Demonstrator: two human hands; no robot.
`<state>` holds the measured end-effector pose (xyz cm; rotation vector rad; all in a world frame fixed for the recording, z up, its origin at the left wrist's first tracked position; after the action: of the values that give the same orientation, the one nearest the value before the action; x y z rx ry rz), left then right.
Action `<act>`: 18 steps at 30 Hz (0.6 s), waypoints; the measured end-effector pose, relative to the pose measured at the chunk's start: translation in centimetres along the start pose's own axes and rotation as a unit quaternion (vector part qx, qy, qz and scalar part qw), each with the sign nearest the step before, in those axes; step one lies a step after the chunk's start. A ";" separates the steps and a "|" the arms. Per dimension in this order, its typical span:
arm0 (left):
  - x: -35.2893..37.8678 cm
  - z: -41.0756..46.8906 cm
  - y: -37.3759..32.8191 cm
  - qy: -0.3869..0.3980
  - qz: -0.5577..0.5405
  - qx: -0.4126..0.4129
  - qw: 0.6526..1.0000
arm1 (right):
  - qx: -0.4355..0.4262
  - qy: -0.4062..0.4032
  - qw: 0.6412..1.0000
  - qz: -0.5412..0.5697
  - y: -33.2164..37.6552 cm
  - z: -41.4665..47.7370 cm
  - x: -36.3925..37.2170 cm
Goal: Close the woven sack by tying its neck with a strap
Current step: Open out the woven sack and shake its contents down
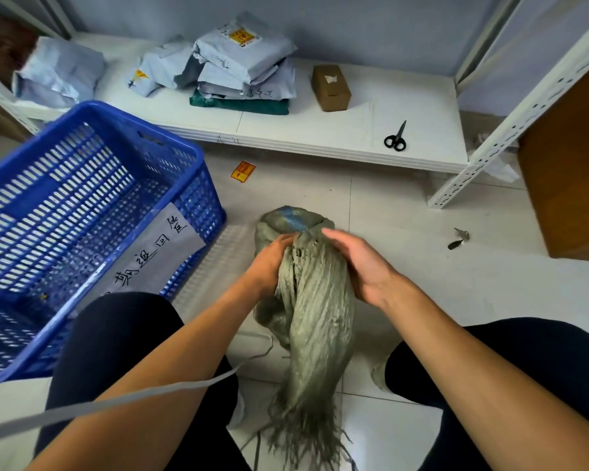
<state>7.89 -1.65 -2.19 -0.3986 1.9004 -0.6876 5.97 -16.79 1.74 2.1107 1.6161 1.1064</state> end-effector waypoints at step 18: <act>-8.4 -4.8 -8.2 -0.256 0.189 0.104 0.942 | -0.157 0.051 0.986 0.038 7.0 -4.6 -0.7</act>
<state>6.78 -2.05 10.43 -0.0585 1.3403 -0.4627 7.68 -20.95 8.85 1.9496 1.3076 1.4097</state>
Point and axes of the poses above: each hand's wrist, its own z-axis towards the middle knuckle, its own x-axis out of the palm, y = z × x, the point moved 5 cm from there along z, towards the middle knuckle, and after that the axes turned 15 degrees about z, right-handed, at the moved point
